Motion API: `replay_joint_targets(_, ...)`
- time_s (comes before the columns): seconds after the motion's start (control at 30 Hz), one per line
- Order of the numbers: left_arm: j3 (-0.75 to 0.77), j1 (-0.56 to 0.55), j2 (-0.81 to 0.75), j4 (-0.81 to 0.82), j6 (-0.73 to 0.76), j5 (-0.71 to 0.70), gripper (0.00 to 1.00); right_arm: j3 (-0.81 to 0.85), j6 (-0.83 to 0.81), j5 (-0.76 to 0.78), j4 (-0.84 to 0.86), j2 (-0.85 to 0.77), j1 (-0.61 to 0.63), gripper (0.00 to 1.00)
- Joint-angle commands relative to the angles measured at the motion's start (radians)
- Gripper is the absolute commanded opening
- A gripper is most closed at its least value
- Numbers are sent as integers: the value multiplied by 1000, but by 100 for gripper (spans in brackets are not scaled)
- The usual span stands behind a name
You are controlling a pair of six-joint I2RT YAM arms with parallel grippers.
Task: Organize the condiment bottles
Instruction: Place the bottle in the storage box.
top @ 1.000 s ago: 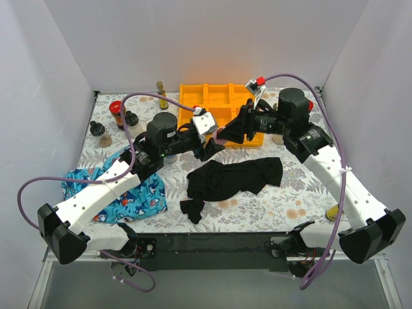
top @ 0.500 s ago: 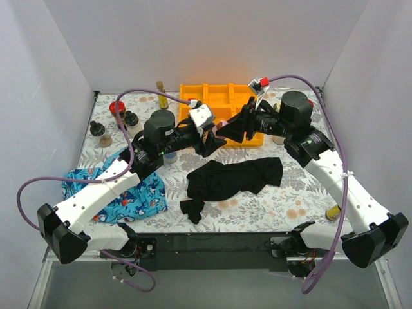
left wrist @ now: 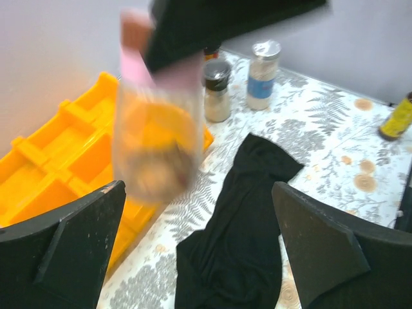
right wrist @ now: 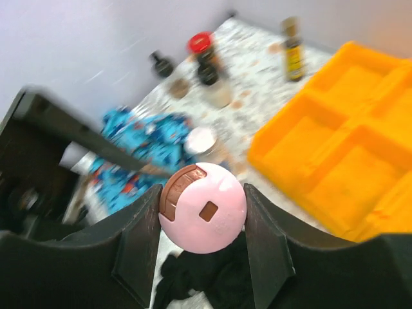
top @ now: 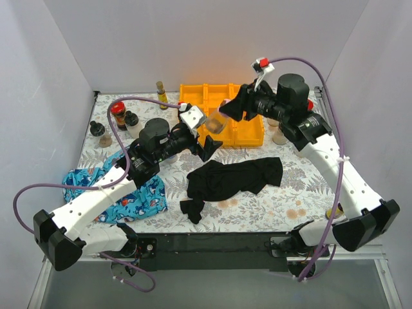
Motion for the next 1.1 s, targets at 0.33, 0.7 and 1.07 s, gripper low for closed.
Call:
replay_joint_targets(0.33, -383, 2, -269, 167, 3, -418, 98, 596, -329, 538, -123, 603, -152, 1)
replay_joint_targets(0.7, -445, 2, -359, 225, -35, -461, 98, 747, -370, 609, 106, 945, -220, 1)
replay_joint_targets(1.07, -434, 3, -354, 208, -55, -403, 98, 771, -340, 592, 317, 1114, -261, 1)
